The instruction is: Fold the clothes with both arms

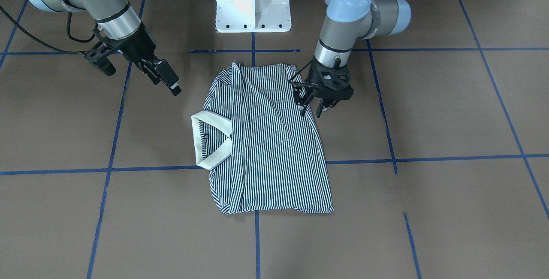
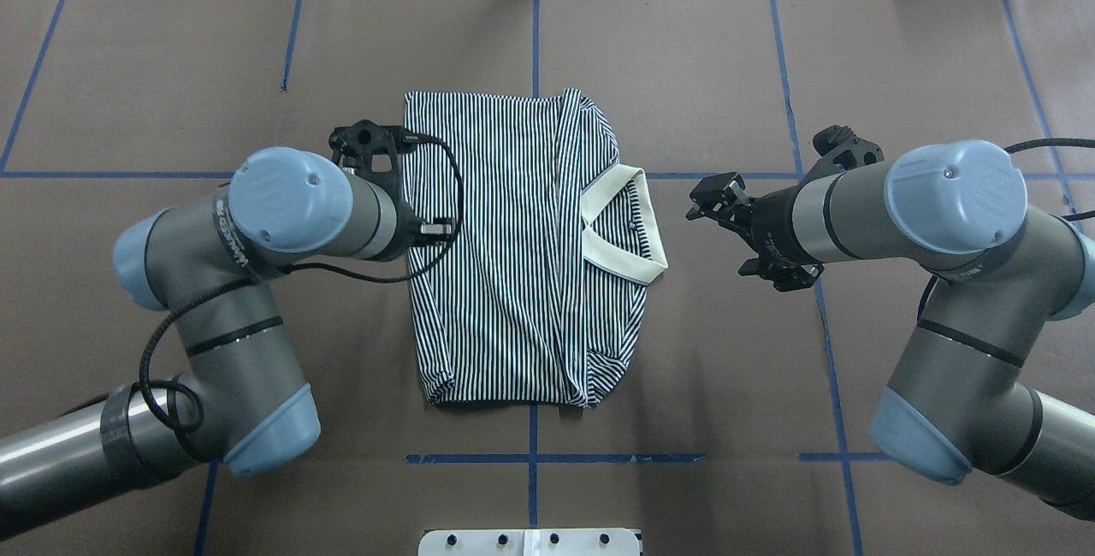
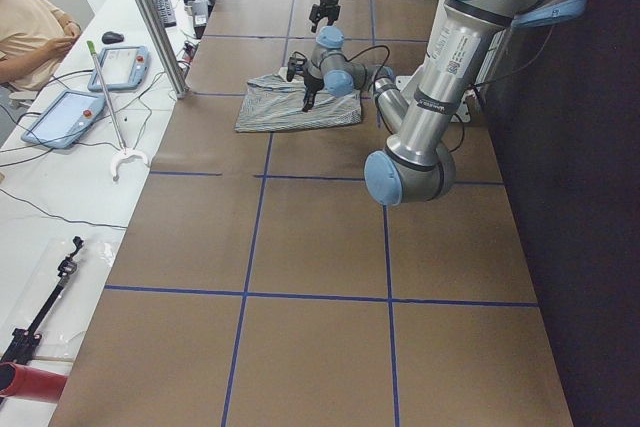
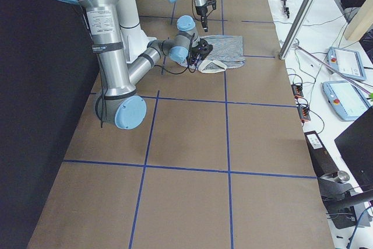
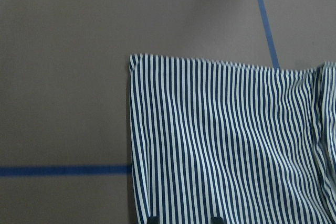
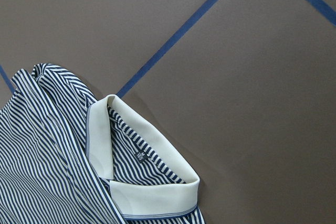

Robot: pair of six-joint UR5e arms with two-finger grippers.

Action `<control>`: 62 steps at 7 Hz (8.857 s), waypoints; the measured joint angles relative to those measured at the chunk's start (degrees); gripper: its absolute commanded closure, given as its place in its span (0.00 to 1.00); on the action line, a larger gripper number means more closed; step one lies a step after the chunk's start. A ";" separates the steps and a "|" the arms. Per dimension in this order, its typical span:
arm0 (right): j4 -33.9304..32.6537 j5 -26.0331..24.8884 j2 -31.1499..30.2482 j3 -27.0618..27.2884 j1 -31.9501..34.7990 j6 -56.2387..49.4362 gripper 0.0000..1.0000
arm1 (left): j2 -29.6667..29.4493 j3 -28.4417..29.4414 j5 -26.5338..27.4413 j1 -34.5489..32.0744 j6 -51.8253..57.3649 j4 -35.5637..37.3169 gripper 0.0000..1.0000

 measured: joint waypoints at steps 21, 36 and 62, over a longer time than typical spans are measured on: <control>0.08 0.34 0.99 -1.27 0.27 -0.19 0.00 | 2.67 -3.05 -0.83 9.40 -1.41 11.26 0.35; -29.82 -2.83 24.66 -15.16 -15.50 -28.38 0.00 | 5.56 -14.47 -5.92 -4.51 0.71 11.07 0.37; -30.48 -4.10 33.08 -30.76 -9.76 -49.48 0.00 | 5.98 -16.63 -7.67 -5.56 0.80 9.74 0.37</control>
